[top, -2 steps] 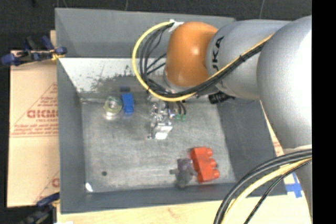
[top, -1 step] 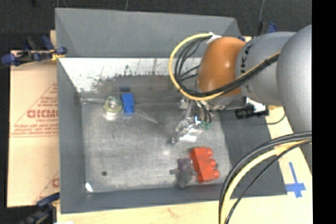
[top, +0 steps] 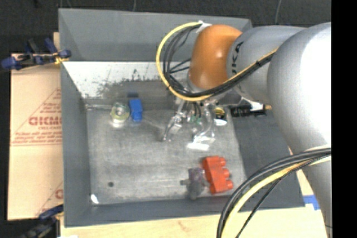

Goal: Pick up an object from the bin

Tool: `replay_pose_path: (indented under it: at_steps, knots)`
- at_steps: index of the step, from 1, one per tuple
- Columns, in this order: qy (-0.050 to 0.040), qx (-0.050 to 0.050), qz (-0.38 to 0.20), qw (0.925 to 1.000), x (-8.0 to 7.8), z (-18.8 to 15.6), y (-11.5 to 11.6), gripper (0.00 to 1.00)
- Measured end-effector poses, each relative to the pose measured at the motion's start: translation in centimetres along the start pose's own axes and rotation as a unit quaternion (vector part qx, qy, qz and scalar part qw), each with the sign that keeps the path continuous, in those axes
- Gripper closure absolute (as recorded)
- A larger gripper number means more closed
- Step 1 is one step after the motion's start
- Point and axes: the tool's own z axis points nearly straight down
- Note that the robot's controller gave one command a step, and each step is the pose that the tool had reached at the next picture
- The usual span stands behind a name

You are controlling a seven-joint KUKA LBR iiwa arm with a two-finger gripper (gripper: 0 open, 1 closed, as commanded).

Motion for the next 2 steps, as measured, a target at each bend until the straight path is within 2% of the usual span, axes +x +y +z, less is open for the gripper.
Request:
replay_pose_path:
  at_steps: [1, 2]
  knots:
    - [-0.0002, 0.000, 0.001, 1.0000, -0.2, -1.4, 5.6, 0.00]
    - [-0.0002, 0.000, 0.076, 0.9971, 0.9, -6.4, 8.8, 0.00]
